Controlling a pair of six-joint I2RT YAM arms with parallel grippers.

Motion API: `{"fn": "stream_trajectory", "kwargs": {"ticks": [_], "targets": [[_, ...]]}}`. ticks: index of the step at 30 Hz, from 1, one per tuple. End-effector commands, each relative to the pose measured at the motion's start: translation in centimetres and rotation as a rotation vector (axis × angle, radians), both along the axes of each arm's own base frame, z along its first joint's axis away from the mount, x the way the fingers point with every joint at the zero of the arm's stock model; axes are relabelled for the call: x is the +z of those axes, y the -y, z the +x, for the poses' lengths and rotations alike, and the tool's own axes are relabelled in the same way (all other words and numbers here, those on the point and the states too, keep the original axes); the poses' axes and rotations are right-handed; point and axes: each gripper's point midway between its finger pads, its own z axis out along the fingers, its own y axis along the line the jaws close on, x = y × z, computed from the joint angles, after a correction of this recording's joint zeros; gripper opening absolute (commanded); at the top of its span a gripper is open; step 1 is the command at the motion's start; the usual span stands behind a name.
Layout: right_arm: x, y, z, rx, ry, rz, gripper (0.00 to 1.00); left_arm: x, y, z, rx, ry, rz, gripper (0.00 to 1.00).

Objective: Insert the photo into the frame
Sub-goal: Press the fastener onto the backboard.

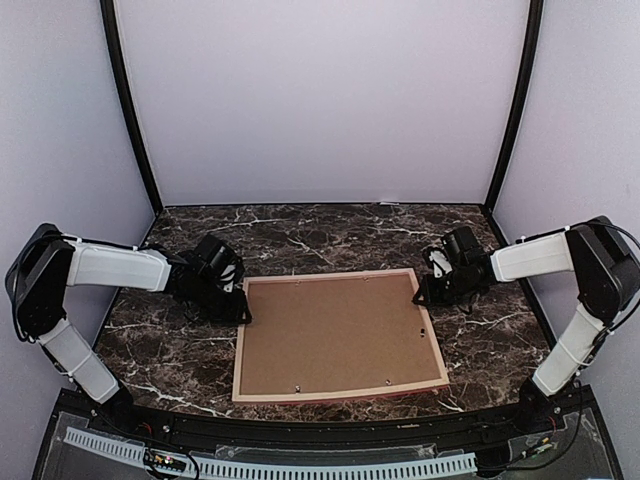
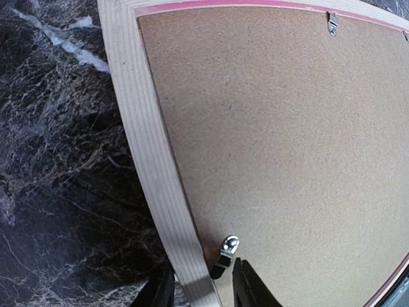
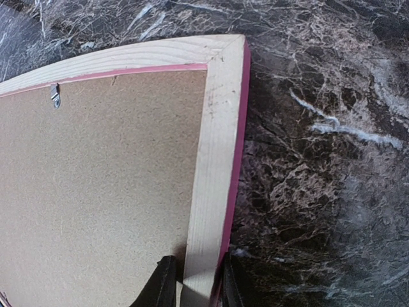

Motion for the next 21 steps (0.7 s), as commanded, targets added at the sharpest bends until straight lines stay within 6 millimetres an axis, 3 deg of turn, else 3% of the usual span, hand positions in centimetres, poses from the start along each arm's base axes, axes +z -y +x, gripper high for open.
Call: {"fn": "stream_trajectory", "kwargs": {"ticks": [1,21], "targets": [[-2.6,0.8,-2.3,0.014,-0.092,-0.044,0.25,0.2,-0.4,0.1,0.012,0.012,0.003,0.32],[-2.5,0.6,-1.9,0.020,-0.092,-0.042,0.25,-1.9,-1.3,-0.5,-0.007,-0.030,0.070,0.28]]}}
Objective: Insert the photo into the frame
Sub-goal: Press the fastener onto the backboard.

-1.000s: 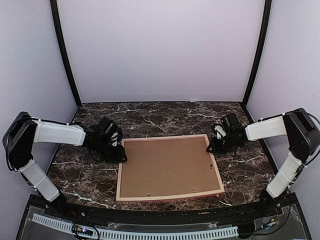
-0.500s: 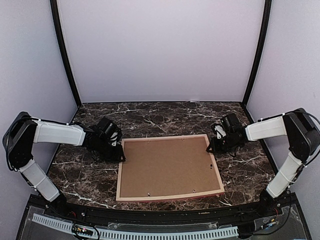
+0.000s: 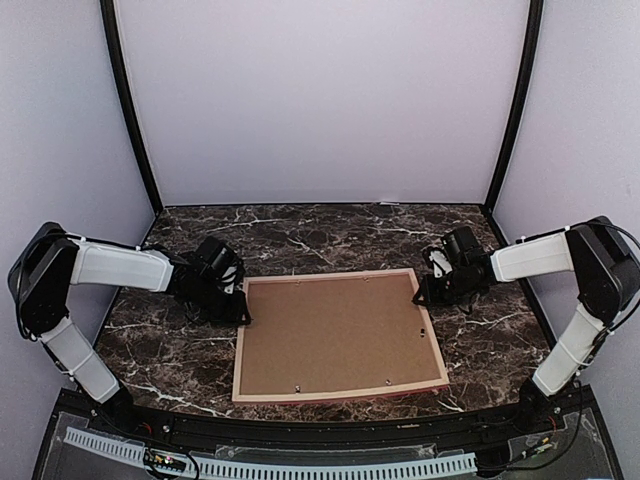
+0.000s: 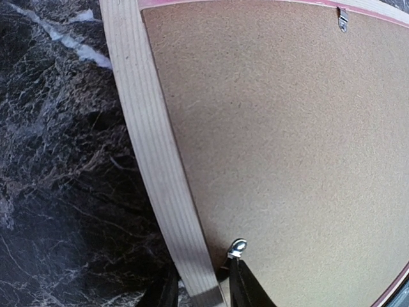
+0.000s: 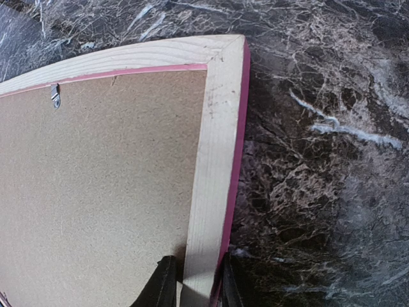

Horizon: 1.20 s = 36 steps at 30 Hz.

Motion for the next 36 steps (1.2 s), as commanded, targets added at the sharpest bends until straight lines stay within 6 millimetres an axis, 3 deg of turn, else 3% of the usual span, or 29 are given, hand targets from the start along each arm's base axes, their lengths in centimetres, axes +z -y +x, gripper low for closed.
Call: {"fn": "stream_trajectory", "kwargs": {"ticks": [1,12,17,20,25,36], "targets": [[-2.5,0.6,-2.0,0.020,-0.096,-0.043,0.25,-1.2,-1.0,-0.6,-0.004,-0.024,0.049,0.28],[-3.0,0.6,-2.2,0.024,-0.105,-0.044,0.25,-1.1,-1.1,-0.3,-0.009,-0.005,0.058,0.21],[-3.1,0.6,-2.3,0.024,-0.106,-0.045,0.25,0.3,-0.2,0.2,-0.017,0.035,-0.002,0.19],[-3.1,0.7,-2.3,0.023,-0.105,-0.046,0.25,1.3,0.3,0.5,-0.019,0.055,-0.033,0.24],[-3.1,0.7,-2.4,0.023,-0.104,-0.046,0.25,1.9,0.4,0.7,-0.016,0.064,-0.042,0.41],[-3.1,0.8,-2.6,0.023,-0.105,-0.045,0.25,0.6,-0.4,0.8,-0.019,0.047,0.031,0.44]]}}
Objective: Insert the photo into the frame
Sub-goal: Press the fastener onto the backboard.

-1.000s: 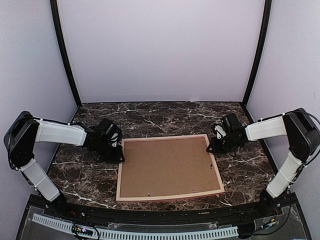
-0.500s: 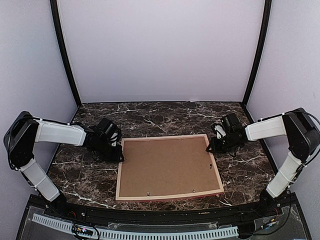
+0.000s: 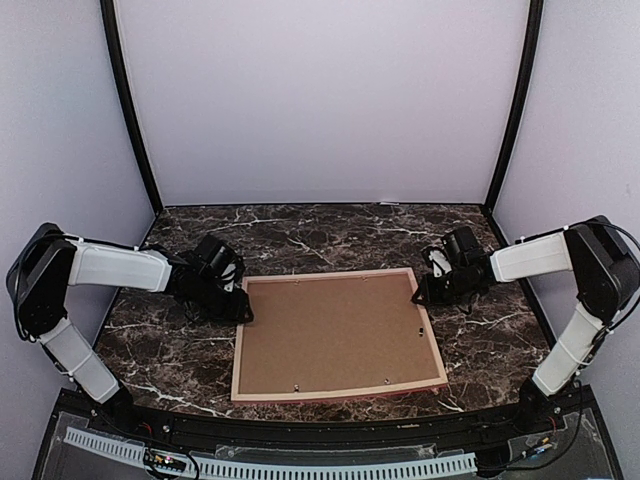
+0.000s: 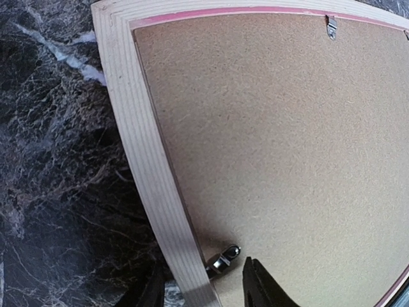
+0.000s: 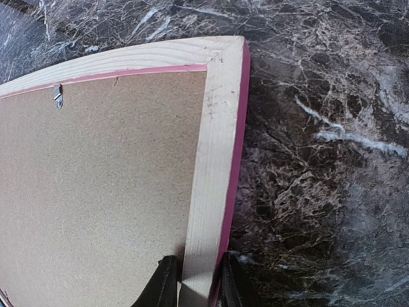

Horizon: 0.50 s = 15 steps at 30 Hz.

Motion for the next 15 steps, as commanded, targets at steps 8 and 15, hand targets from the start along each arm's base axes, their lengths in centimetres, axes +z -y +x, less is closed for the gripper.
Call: {"fn": "stream_trajectory", "kwargs": {"ticks": [8,15], "targets": [[-3.25,0.97,-2.85,0.021,-0.118,-0.063,0.25,-0.61,-0.67,0.41,-0.033,0.006,0.075,0.39],[-3.31,0.90,-2.81,0.023,-0.120,-0.061,0.24,-0.96,-0.92,0.61,-0.031,0.006,0.096,0.31]]}}
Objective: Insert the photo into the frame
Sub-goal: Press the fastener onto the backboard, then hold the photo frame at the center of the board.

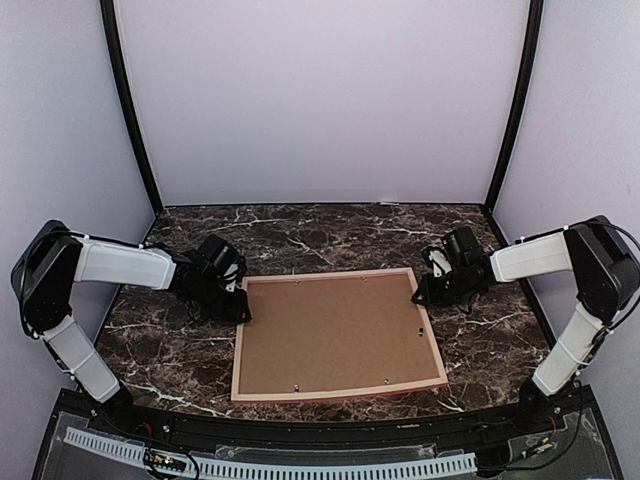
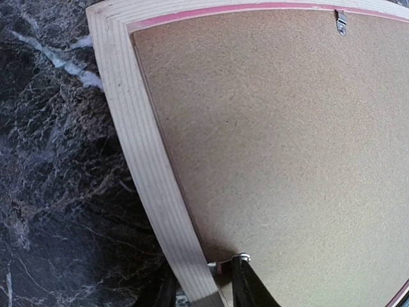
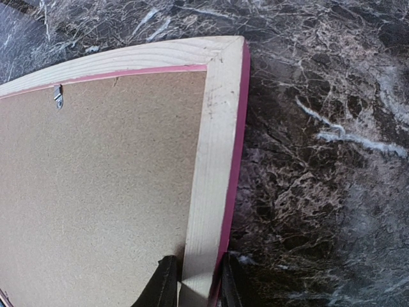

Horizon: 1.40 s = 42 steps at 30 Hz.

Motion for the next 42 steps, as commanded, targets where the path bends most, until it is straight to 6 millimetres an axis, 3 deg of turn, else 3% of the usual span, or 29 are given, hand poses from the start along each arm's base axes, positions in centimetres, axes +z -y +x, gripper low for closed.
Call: {"fn": "stream_trajectory", "kwargs": {"ticks": [1,7,15,19,24,33,42], "targets": [[-3.3,0.9,-2.8,0.022,-0.121,-0.062,0.24,-0.3,-0.5,0.1,-0.007,-0.003,0.042,0.30],[-3.4,1.0,-2.8,0.023,-0.122,-0.064,0.24,-0.2,-0.5,0.1,-0.011,-0.002,0.040,0.27],[-3.2,0.8,-2.7,0.026,-0.121,-0.062,0.24,1.1,0.2,-0.4,-0.014,-0.004,-0.017,0.43],[-3.1,0.8,-2.6,0.027,-0.118,-0.059,0.24,2.2,0.8,-0.6,-0.019,0.000,-0.068,0.46],[-3.0,0.8,-2.6,0.027,-0.116,-0.060,0.25,2.2,0.9,-1.1,-0.004,-0.025,-0.085,0.47],[-2.9,0.9,-2.6,0.020,-0.112,-0.062,0.26,0.9,-0.2,-2.5,0.038,-0.068,-0.061,0.44],[-3.2,0.9,-2.8,0.016,-0.117,-0.060,0.28,0.1,-0.4,-3.5,0.047,-0.098,-0.080,0.31]]}}
